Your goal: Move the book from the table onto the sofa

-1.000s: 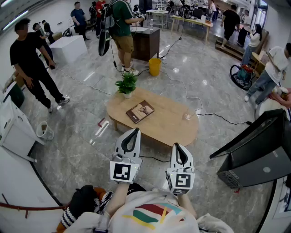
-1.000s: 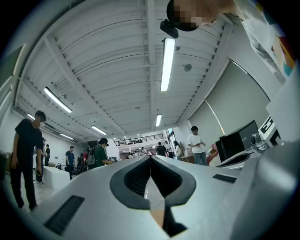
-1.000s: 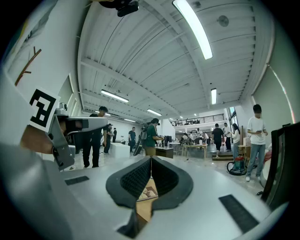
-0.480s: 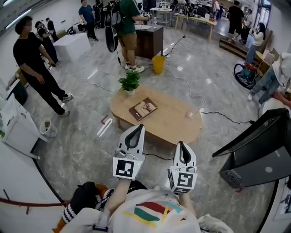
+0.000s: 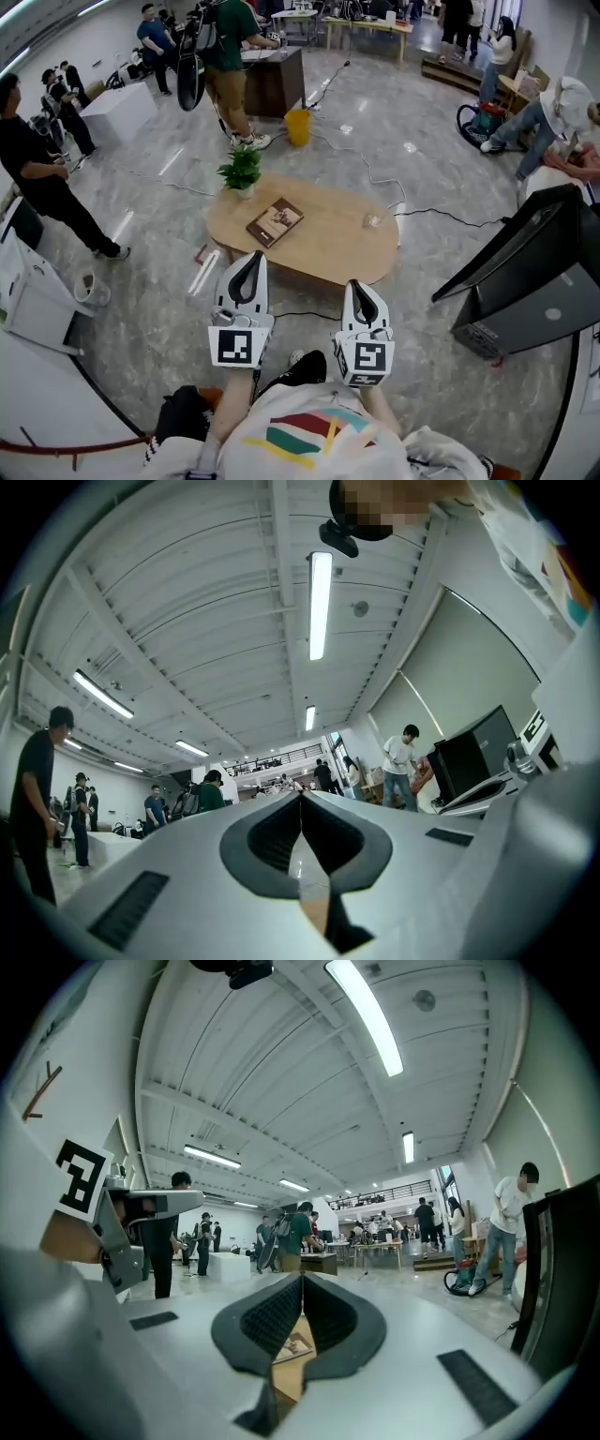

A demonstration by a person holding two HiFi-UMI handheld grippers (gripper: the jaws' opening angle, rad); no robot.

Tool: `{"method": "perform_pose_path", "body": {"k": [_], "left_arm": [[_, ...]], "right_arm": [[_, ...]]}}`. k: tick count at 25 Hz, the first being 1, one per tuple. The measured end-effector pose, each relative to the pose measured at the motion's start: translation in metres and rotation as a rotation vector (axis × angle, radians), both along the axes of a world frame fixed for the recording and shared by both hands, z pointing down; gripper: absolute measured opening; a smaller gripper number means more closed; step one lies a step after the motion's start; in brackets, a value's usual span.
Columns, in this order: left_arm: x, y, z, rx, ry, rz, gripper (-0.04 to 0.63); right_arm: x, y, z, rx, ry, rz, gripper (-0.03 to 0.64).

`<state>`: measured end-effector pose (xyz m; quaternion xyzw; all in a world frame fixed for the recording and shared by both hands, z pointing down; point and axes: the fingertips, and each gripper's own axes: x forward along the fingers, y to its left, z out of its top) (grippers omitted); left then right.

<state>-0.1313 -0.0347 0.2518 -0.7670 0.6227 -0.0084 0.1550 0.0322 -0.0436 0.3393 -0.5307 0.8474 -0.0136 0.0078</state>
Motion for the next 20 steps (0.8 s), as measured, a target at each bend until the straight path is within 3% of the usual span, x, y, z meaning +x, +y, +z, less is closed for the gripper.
{"method": "perform_pose_path", "body": {"k": [4, 9, 13, 17, 20], "left_arm": [[0.000, 0.000, 0.013, -0.019, 0.005, -0.017, 0.006], [0.012, -0.034, 0.033, -0.046, 0.091, 0.026, 0.006], [0.031, -0.053, 0.031, -0.043, 0.063, 0.081, 0.006], [0.014, -0.065, 0.046, -0.077, 0.093, 0.054, 0.006], [-0.002, -0.085, 0.054, -0.093, 0.095, 0.029, 0.006]], "right_arm": [[0.012, 0.003, 0.011, -0.017, 0.032, 0.007, 0.017], [0.038, -0.001, 0.025, -0.036, 0.085, 0.049, 0.017], [0.059, -0.030, 0.032, -0.051, 0.119, 0.138, 0.017], [0.061, -0.038, 0.046, -0.126, 0.058, 0.176, 0.017], [0.048, -0.051, 0.063, -0.160, 0.086, 0.147, 0.017]]}}
